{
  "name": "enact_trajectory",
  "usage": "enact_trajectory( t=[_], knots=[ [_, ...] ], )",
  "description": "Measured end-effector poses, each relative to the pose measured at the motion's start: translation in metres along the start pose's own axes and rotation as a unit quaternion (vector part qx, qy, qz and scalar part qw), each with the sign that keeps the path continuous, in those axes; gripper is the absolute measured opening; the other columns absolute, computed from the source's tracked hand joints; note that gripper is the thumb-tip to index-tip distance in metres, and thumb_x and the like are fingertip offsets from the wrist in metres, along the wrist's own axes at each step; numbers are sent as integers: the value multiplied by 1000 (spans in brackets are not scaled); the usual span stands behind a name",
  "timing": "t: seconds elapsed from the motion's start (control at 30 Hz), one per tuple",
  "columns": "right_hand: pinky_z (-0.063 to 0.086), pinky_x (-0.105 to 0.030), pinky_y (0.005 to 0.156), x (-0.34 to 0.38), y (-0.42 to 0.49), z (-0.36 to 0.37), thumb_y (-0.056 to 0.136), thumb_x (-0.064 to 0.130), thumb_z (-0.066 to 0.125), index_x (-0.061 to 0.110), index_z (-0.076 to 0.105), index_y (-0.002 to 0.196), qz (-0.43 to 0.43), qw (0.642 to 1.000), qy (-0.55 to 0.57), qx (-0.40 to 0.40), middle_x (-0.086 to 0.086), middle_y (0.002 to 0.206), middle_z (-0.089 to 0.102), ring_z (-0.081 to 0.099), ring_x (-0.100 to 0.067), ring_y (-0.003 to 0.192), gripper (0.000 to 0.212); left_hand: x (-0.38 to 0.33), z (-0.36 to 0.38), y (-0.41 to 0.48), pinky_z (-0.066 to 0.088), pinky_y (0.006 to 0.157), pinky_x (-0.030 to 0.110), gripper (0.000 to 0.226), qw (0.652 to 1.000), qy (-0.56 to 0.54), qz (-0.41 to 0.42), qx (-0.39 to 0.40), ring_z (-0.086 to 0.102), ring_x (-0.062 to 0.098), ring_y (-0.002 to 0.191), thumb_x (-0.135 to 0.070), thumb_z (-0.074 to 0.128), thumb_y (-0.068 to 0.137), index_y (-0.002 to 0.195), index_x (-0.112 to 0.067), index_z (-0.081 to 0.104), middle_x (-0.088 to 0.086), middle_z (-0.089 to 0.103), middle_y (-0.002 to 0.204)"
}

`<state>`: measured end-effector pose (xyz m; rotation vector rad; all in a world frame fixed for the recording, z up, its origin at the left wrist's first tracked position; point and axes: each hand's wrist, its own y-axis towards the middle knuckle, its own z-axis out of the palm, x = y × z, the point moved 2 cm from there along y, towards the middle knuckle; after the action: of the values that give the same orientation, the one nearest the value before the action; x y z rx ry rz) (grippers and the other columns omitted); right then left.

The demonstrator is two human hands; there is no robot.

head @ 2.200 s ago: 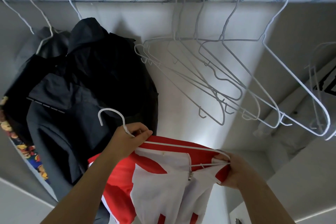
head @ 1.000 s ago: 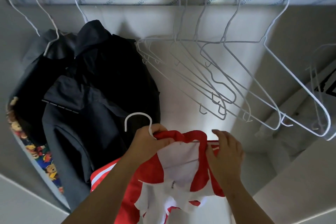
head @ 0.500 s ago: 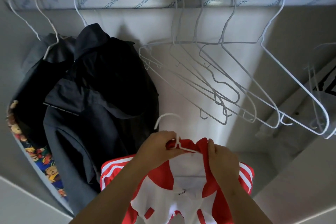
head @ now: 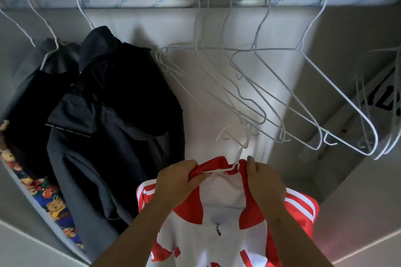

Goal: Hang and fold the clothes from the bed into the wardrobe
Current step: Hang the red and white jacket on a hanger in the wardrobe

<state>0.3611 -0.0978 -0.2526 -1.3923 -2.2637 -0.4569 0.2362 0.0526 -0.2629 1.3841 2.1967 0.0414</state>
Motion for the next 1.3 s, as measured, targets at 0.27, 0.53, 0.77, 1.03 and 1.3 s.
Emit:
enact_trajectory(
  t=[0.27, 0.53, 0.77, 1.03, 1.3],
  knots=[
    [42, -32, 71, -21, 5, -10, 98, 28, 34, 6, 57, 68, 91, 993, 74, 8, -9, 68, 55, 53, -21, 67, 44, 2, -13, 17, 47, 66, 21, 40, 999, 27, -21, 21, 55, 7, 68, -58, 54, 82, 84, -19, 63, -5, 62, 76],
    [44, -25, 66, -1, 2, -26, 96, 44, 38, 14, 69, 77, 55, 979, 148, 130, -4, 74, 63, 59, -15, 71, 48, 10, -31, 35, 44, 69, 13, 25, 995, -80, -38, 43, 55, 7, 77, -36, 67, 81, 95, -16, 66, -5, 60, 86],
    [50, -36, 92, 36, -12, -37, 91, 51, 46, 26, 67, 102, 71, 909, 276, 304, -3, 96, 69, 65, -20, 92, 34, 24, -49, 47, 46, 84, 26, 14, 991, -118, -51, 37, 53, 3, 82, -26, 69, 81, 92, -31, 62, -18, 54, 84],
    [54, -27, 64, 89, -26, -21, 93, 34, 52, 15, 68, 90, 121, 854, 422, 279, -3, 75, 74, 70, -18, 71, 25, 35, -78, 63, 34, 74, 9, 31, 990, -130, -53, -15, 49, 0, 91, -27, 70, 80, 109, -26, 62, -15, 50, 101],
    [49, -20, 42, 173, -1, -35, 93, 25, 51, 11, 69, 77, 103, 809, 535, 220, -7, 61, 71, 67, -15, 49, 28, 36, -170, 81, 44, 78, 17, 14, 980, -123, 25, -152, 56, 5, 83, -13, 65, 84, 98, -14, 68, -9, 57, 93]
  ],
)
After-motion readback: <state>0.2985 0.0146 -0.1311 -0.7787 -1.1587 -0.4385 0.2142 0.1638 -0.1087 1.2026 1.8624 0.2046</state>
